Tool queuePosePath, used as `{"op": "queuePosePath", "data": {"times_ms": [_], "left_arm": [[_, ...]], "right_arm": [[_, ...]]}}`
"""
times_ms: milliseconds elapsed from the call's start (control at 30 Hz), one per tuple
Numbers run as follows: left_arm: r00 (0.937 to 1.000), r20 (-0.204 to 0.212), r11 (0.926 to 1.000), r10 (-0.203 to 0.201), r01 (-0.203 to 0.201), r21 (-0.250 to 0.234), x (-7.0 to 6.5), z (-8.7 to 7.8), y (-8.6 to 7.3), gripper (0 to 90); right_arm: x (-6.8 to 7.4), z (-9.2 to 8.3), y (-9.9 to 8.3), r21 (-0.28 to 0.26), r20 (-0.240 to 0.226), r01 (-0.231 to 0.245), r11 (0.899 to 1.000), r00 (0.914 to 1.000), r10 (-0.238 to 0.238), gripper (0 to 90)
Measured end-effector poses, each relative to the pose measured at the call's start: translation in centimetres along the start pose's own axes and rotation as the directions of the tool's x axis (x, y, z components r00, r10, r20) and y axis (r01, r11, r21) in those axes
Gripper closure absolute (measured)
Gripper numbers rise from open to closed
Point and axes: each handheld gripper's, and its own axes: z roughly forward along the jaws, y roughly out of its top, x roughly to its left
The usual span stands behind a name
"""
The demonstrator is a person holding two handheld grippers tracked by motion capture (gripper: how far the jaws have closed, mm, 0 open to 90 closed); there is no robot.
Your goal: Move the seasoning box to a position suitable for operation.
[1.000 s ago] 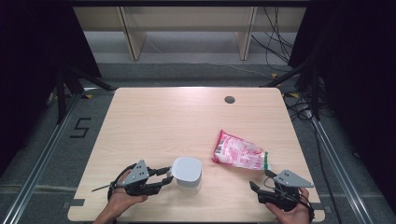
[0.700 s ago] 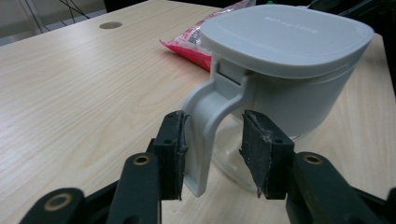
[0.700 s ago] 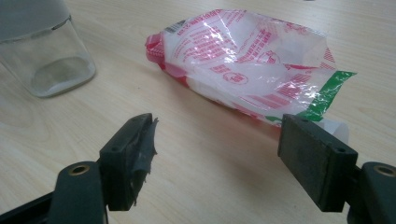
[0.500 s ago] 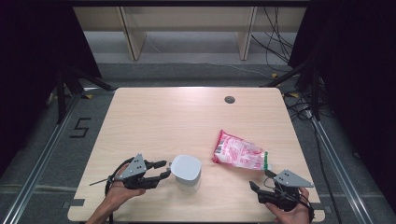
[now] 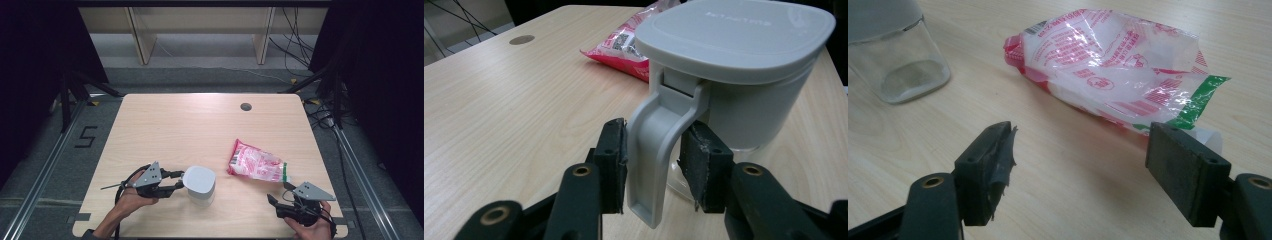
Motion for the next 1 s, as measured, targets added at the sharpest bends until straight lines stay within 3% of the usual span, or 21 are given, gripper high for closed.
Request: {"op": "queuePosePath", "data": {"times_ms": [67, 200, 233, 267, 333, 467, 633, 700, 767, 867, 1000], "left_arm": [[0.9999, 0.012, 1.0000, -0.002, 0.002, -0.003, -0.2, -0.3, -0.2, 64.8], [0.9988, 0.047, 0.9998, -0.014, 0.015, -0.011, -0.6, -0.9, -0.4, 65.7], [0.9982, 0.058, 0.9996, -0.016, 0.017, -0.022, -0.6, -0.9, -0.5, 65.6], [0.9982, 0.060, 0.9998, -0.007, 0.008, -0.020, -0.6, -1.0, -0.5, 65.3], [0.9974, 0.067, 0.9993, -0.027, 0.028, -0.024, -0.5, -1.1, -0.6, 64.5], [0.9972, 0.073, 0.9996, -0.014, 0.016, -0.024, -0.5, -1.0, -0.5, 65.2], [0.9983, 0.059, 0.9998, 0.001, 0.000, -0.019, -0.9, -1.1, -0.5, 67.5], [0.9989, 0.038, 0.9996, -0.027, 0.028, -0.010, -1.1, -1.0, -0.4, 67.5], [0.9994, 0.026, 0.9997, -0.022, 0.023, -0.012, -1.3, -0.8, -0.3, 67.8], [0.9999, 0.009, 1.0000, 0.005, -0.005, 0.006, -2.1, -0.4, 0.1, 67.9], [0.9998, -0.019, 0.9994, -0.009, 0.010, 0.034, -2.4, -0.1, 0.5, 68.0]], "right_arm": [[-0.1, 0.0, 0.0, -0.005, 0.006, 0.026, 1.000, 0.9996, -0.026, 28.0], [0.0, 0.0, 0.0, 0.000, 0.001, -0.001, 1.000, 1.0000, 0.001, 28.0], [-0.1, 0.0, 0.0, -0.004, 0.004, 0.014, 1.000, 0.9999, -0.014, 28.0], [-0.2, 0.0, 0.1, -0.007, 0.004, 0.035, 0.999, 0.9994, -0.035, 28.0], [-0.2, 0.1, 0.0, -0.003, -0.003, 0.034, 0.999, 0.9994, -0.034, 27.9], [-0.2, 0.0, 0.1, -0.005, 0.007, 0.032, 0.999, 0.9995, -0.031, 28.0], [-0.2, 0.0, 0.1, -0.006, 0.007, 0.032, 0.999, 0.9995, -0.032, 28.0], [-0.2, 0.0, 0.1, -0.005, 0.006, 0.030, 1.000, 0.9995, -0.030, 28.0], [-0.2, 0.0, 0.1, -0.005, 0.007, 0.032, 0.999, 0.9995, -0.032, 27.9], [-0.2, 0.0, 0.1, -0.007, 0.008, 0.035, 0.999, 0.9994, -0.035, 28.0], [-0.2, 0.0, 0.1, -0.006, 0.007, 0.032, 0.999, 0.9995, -0.032, 27.9]]}}
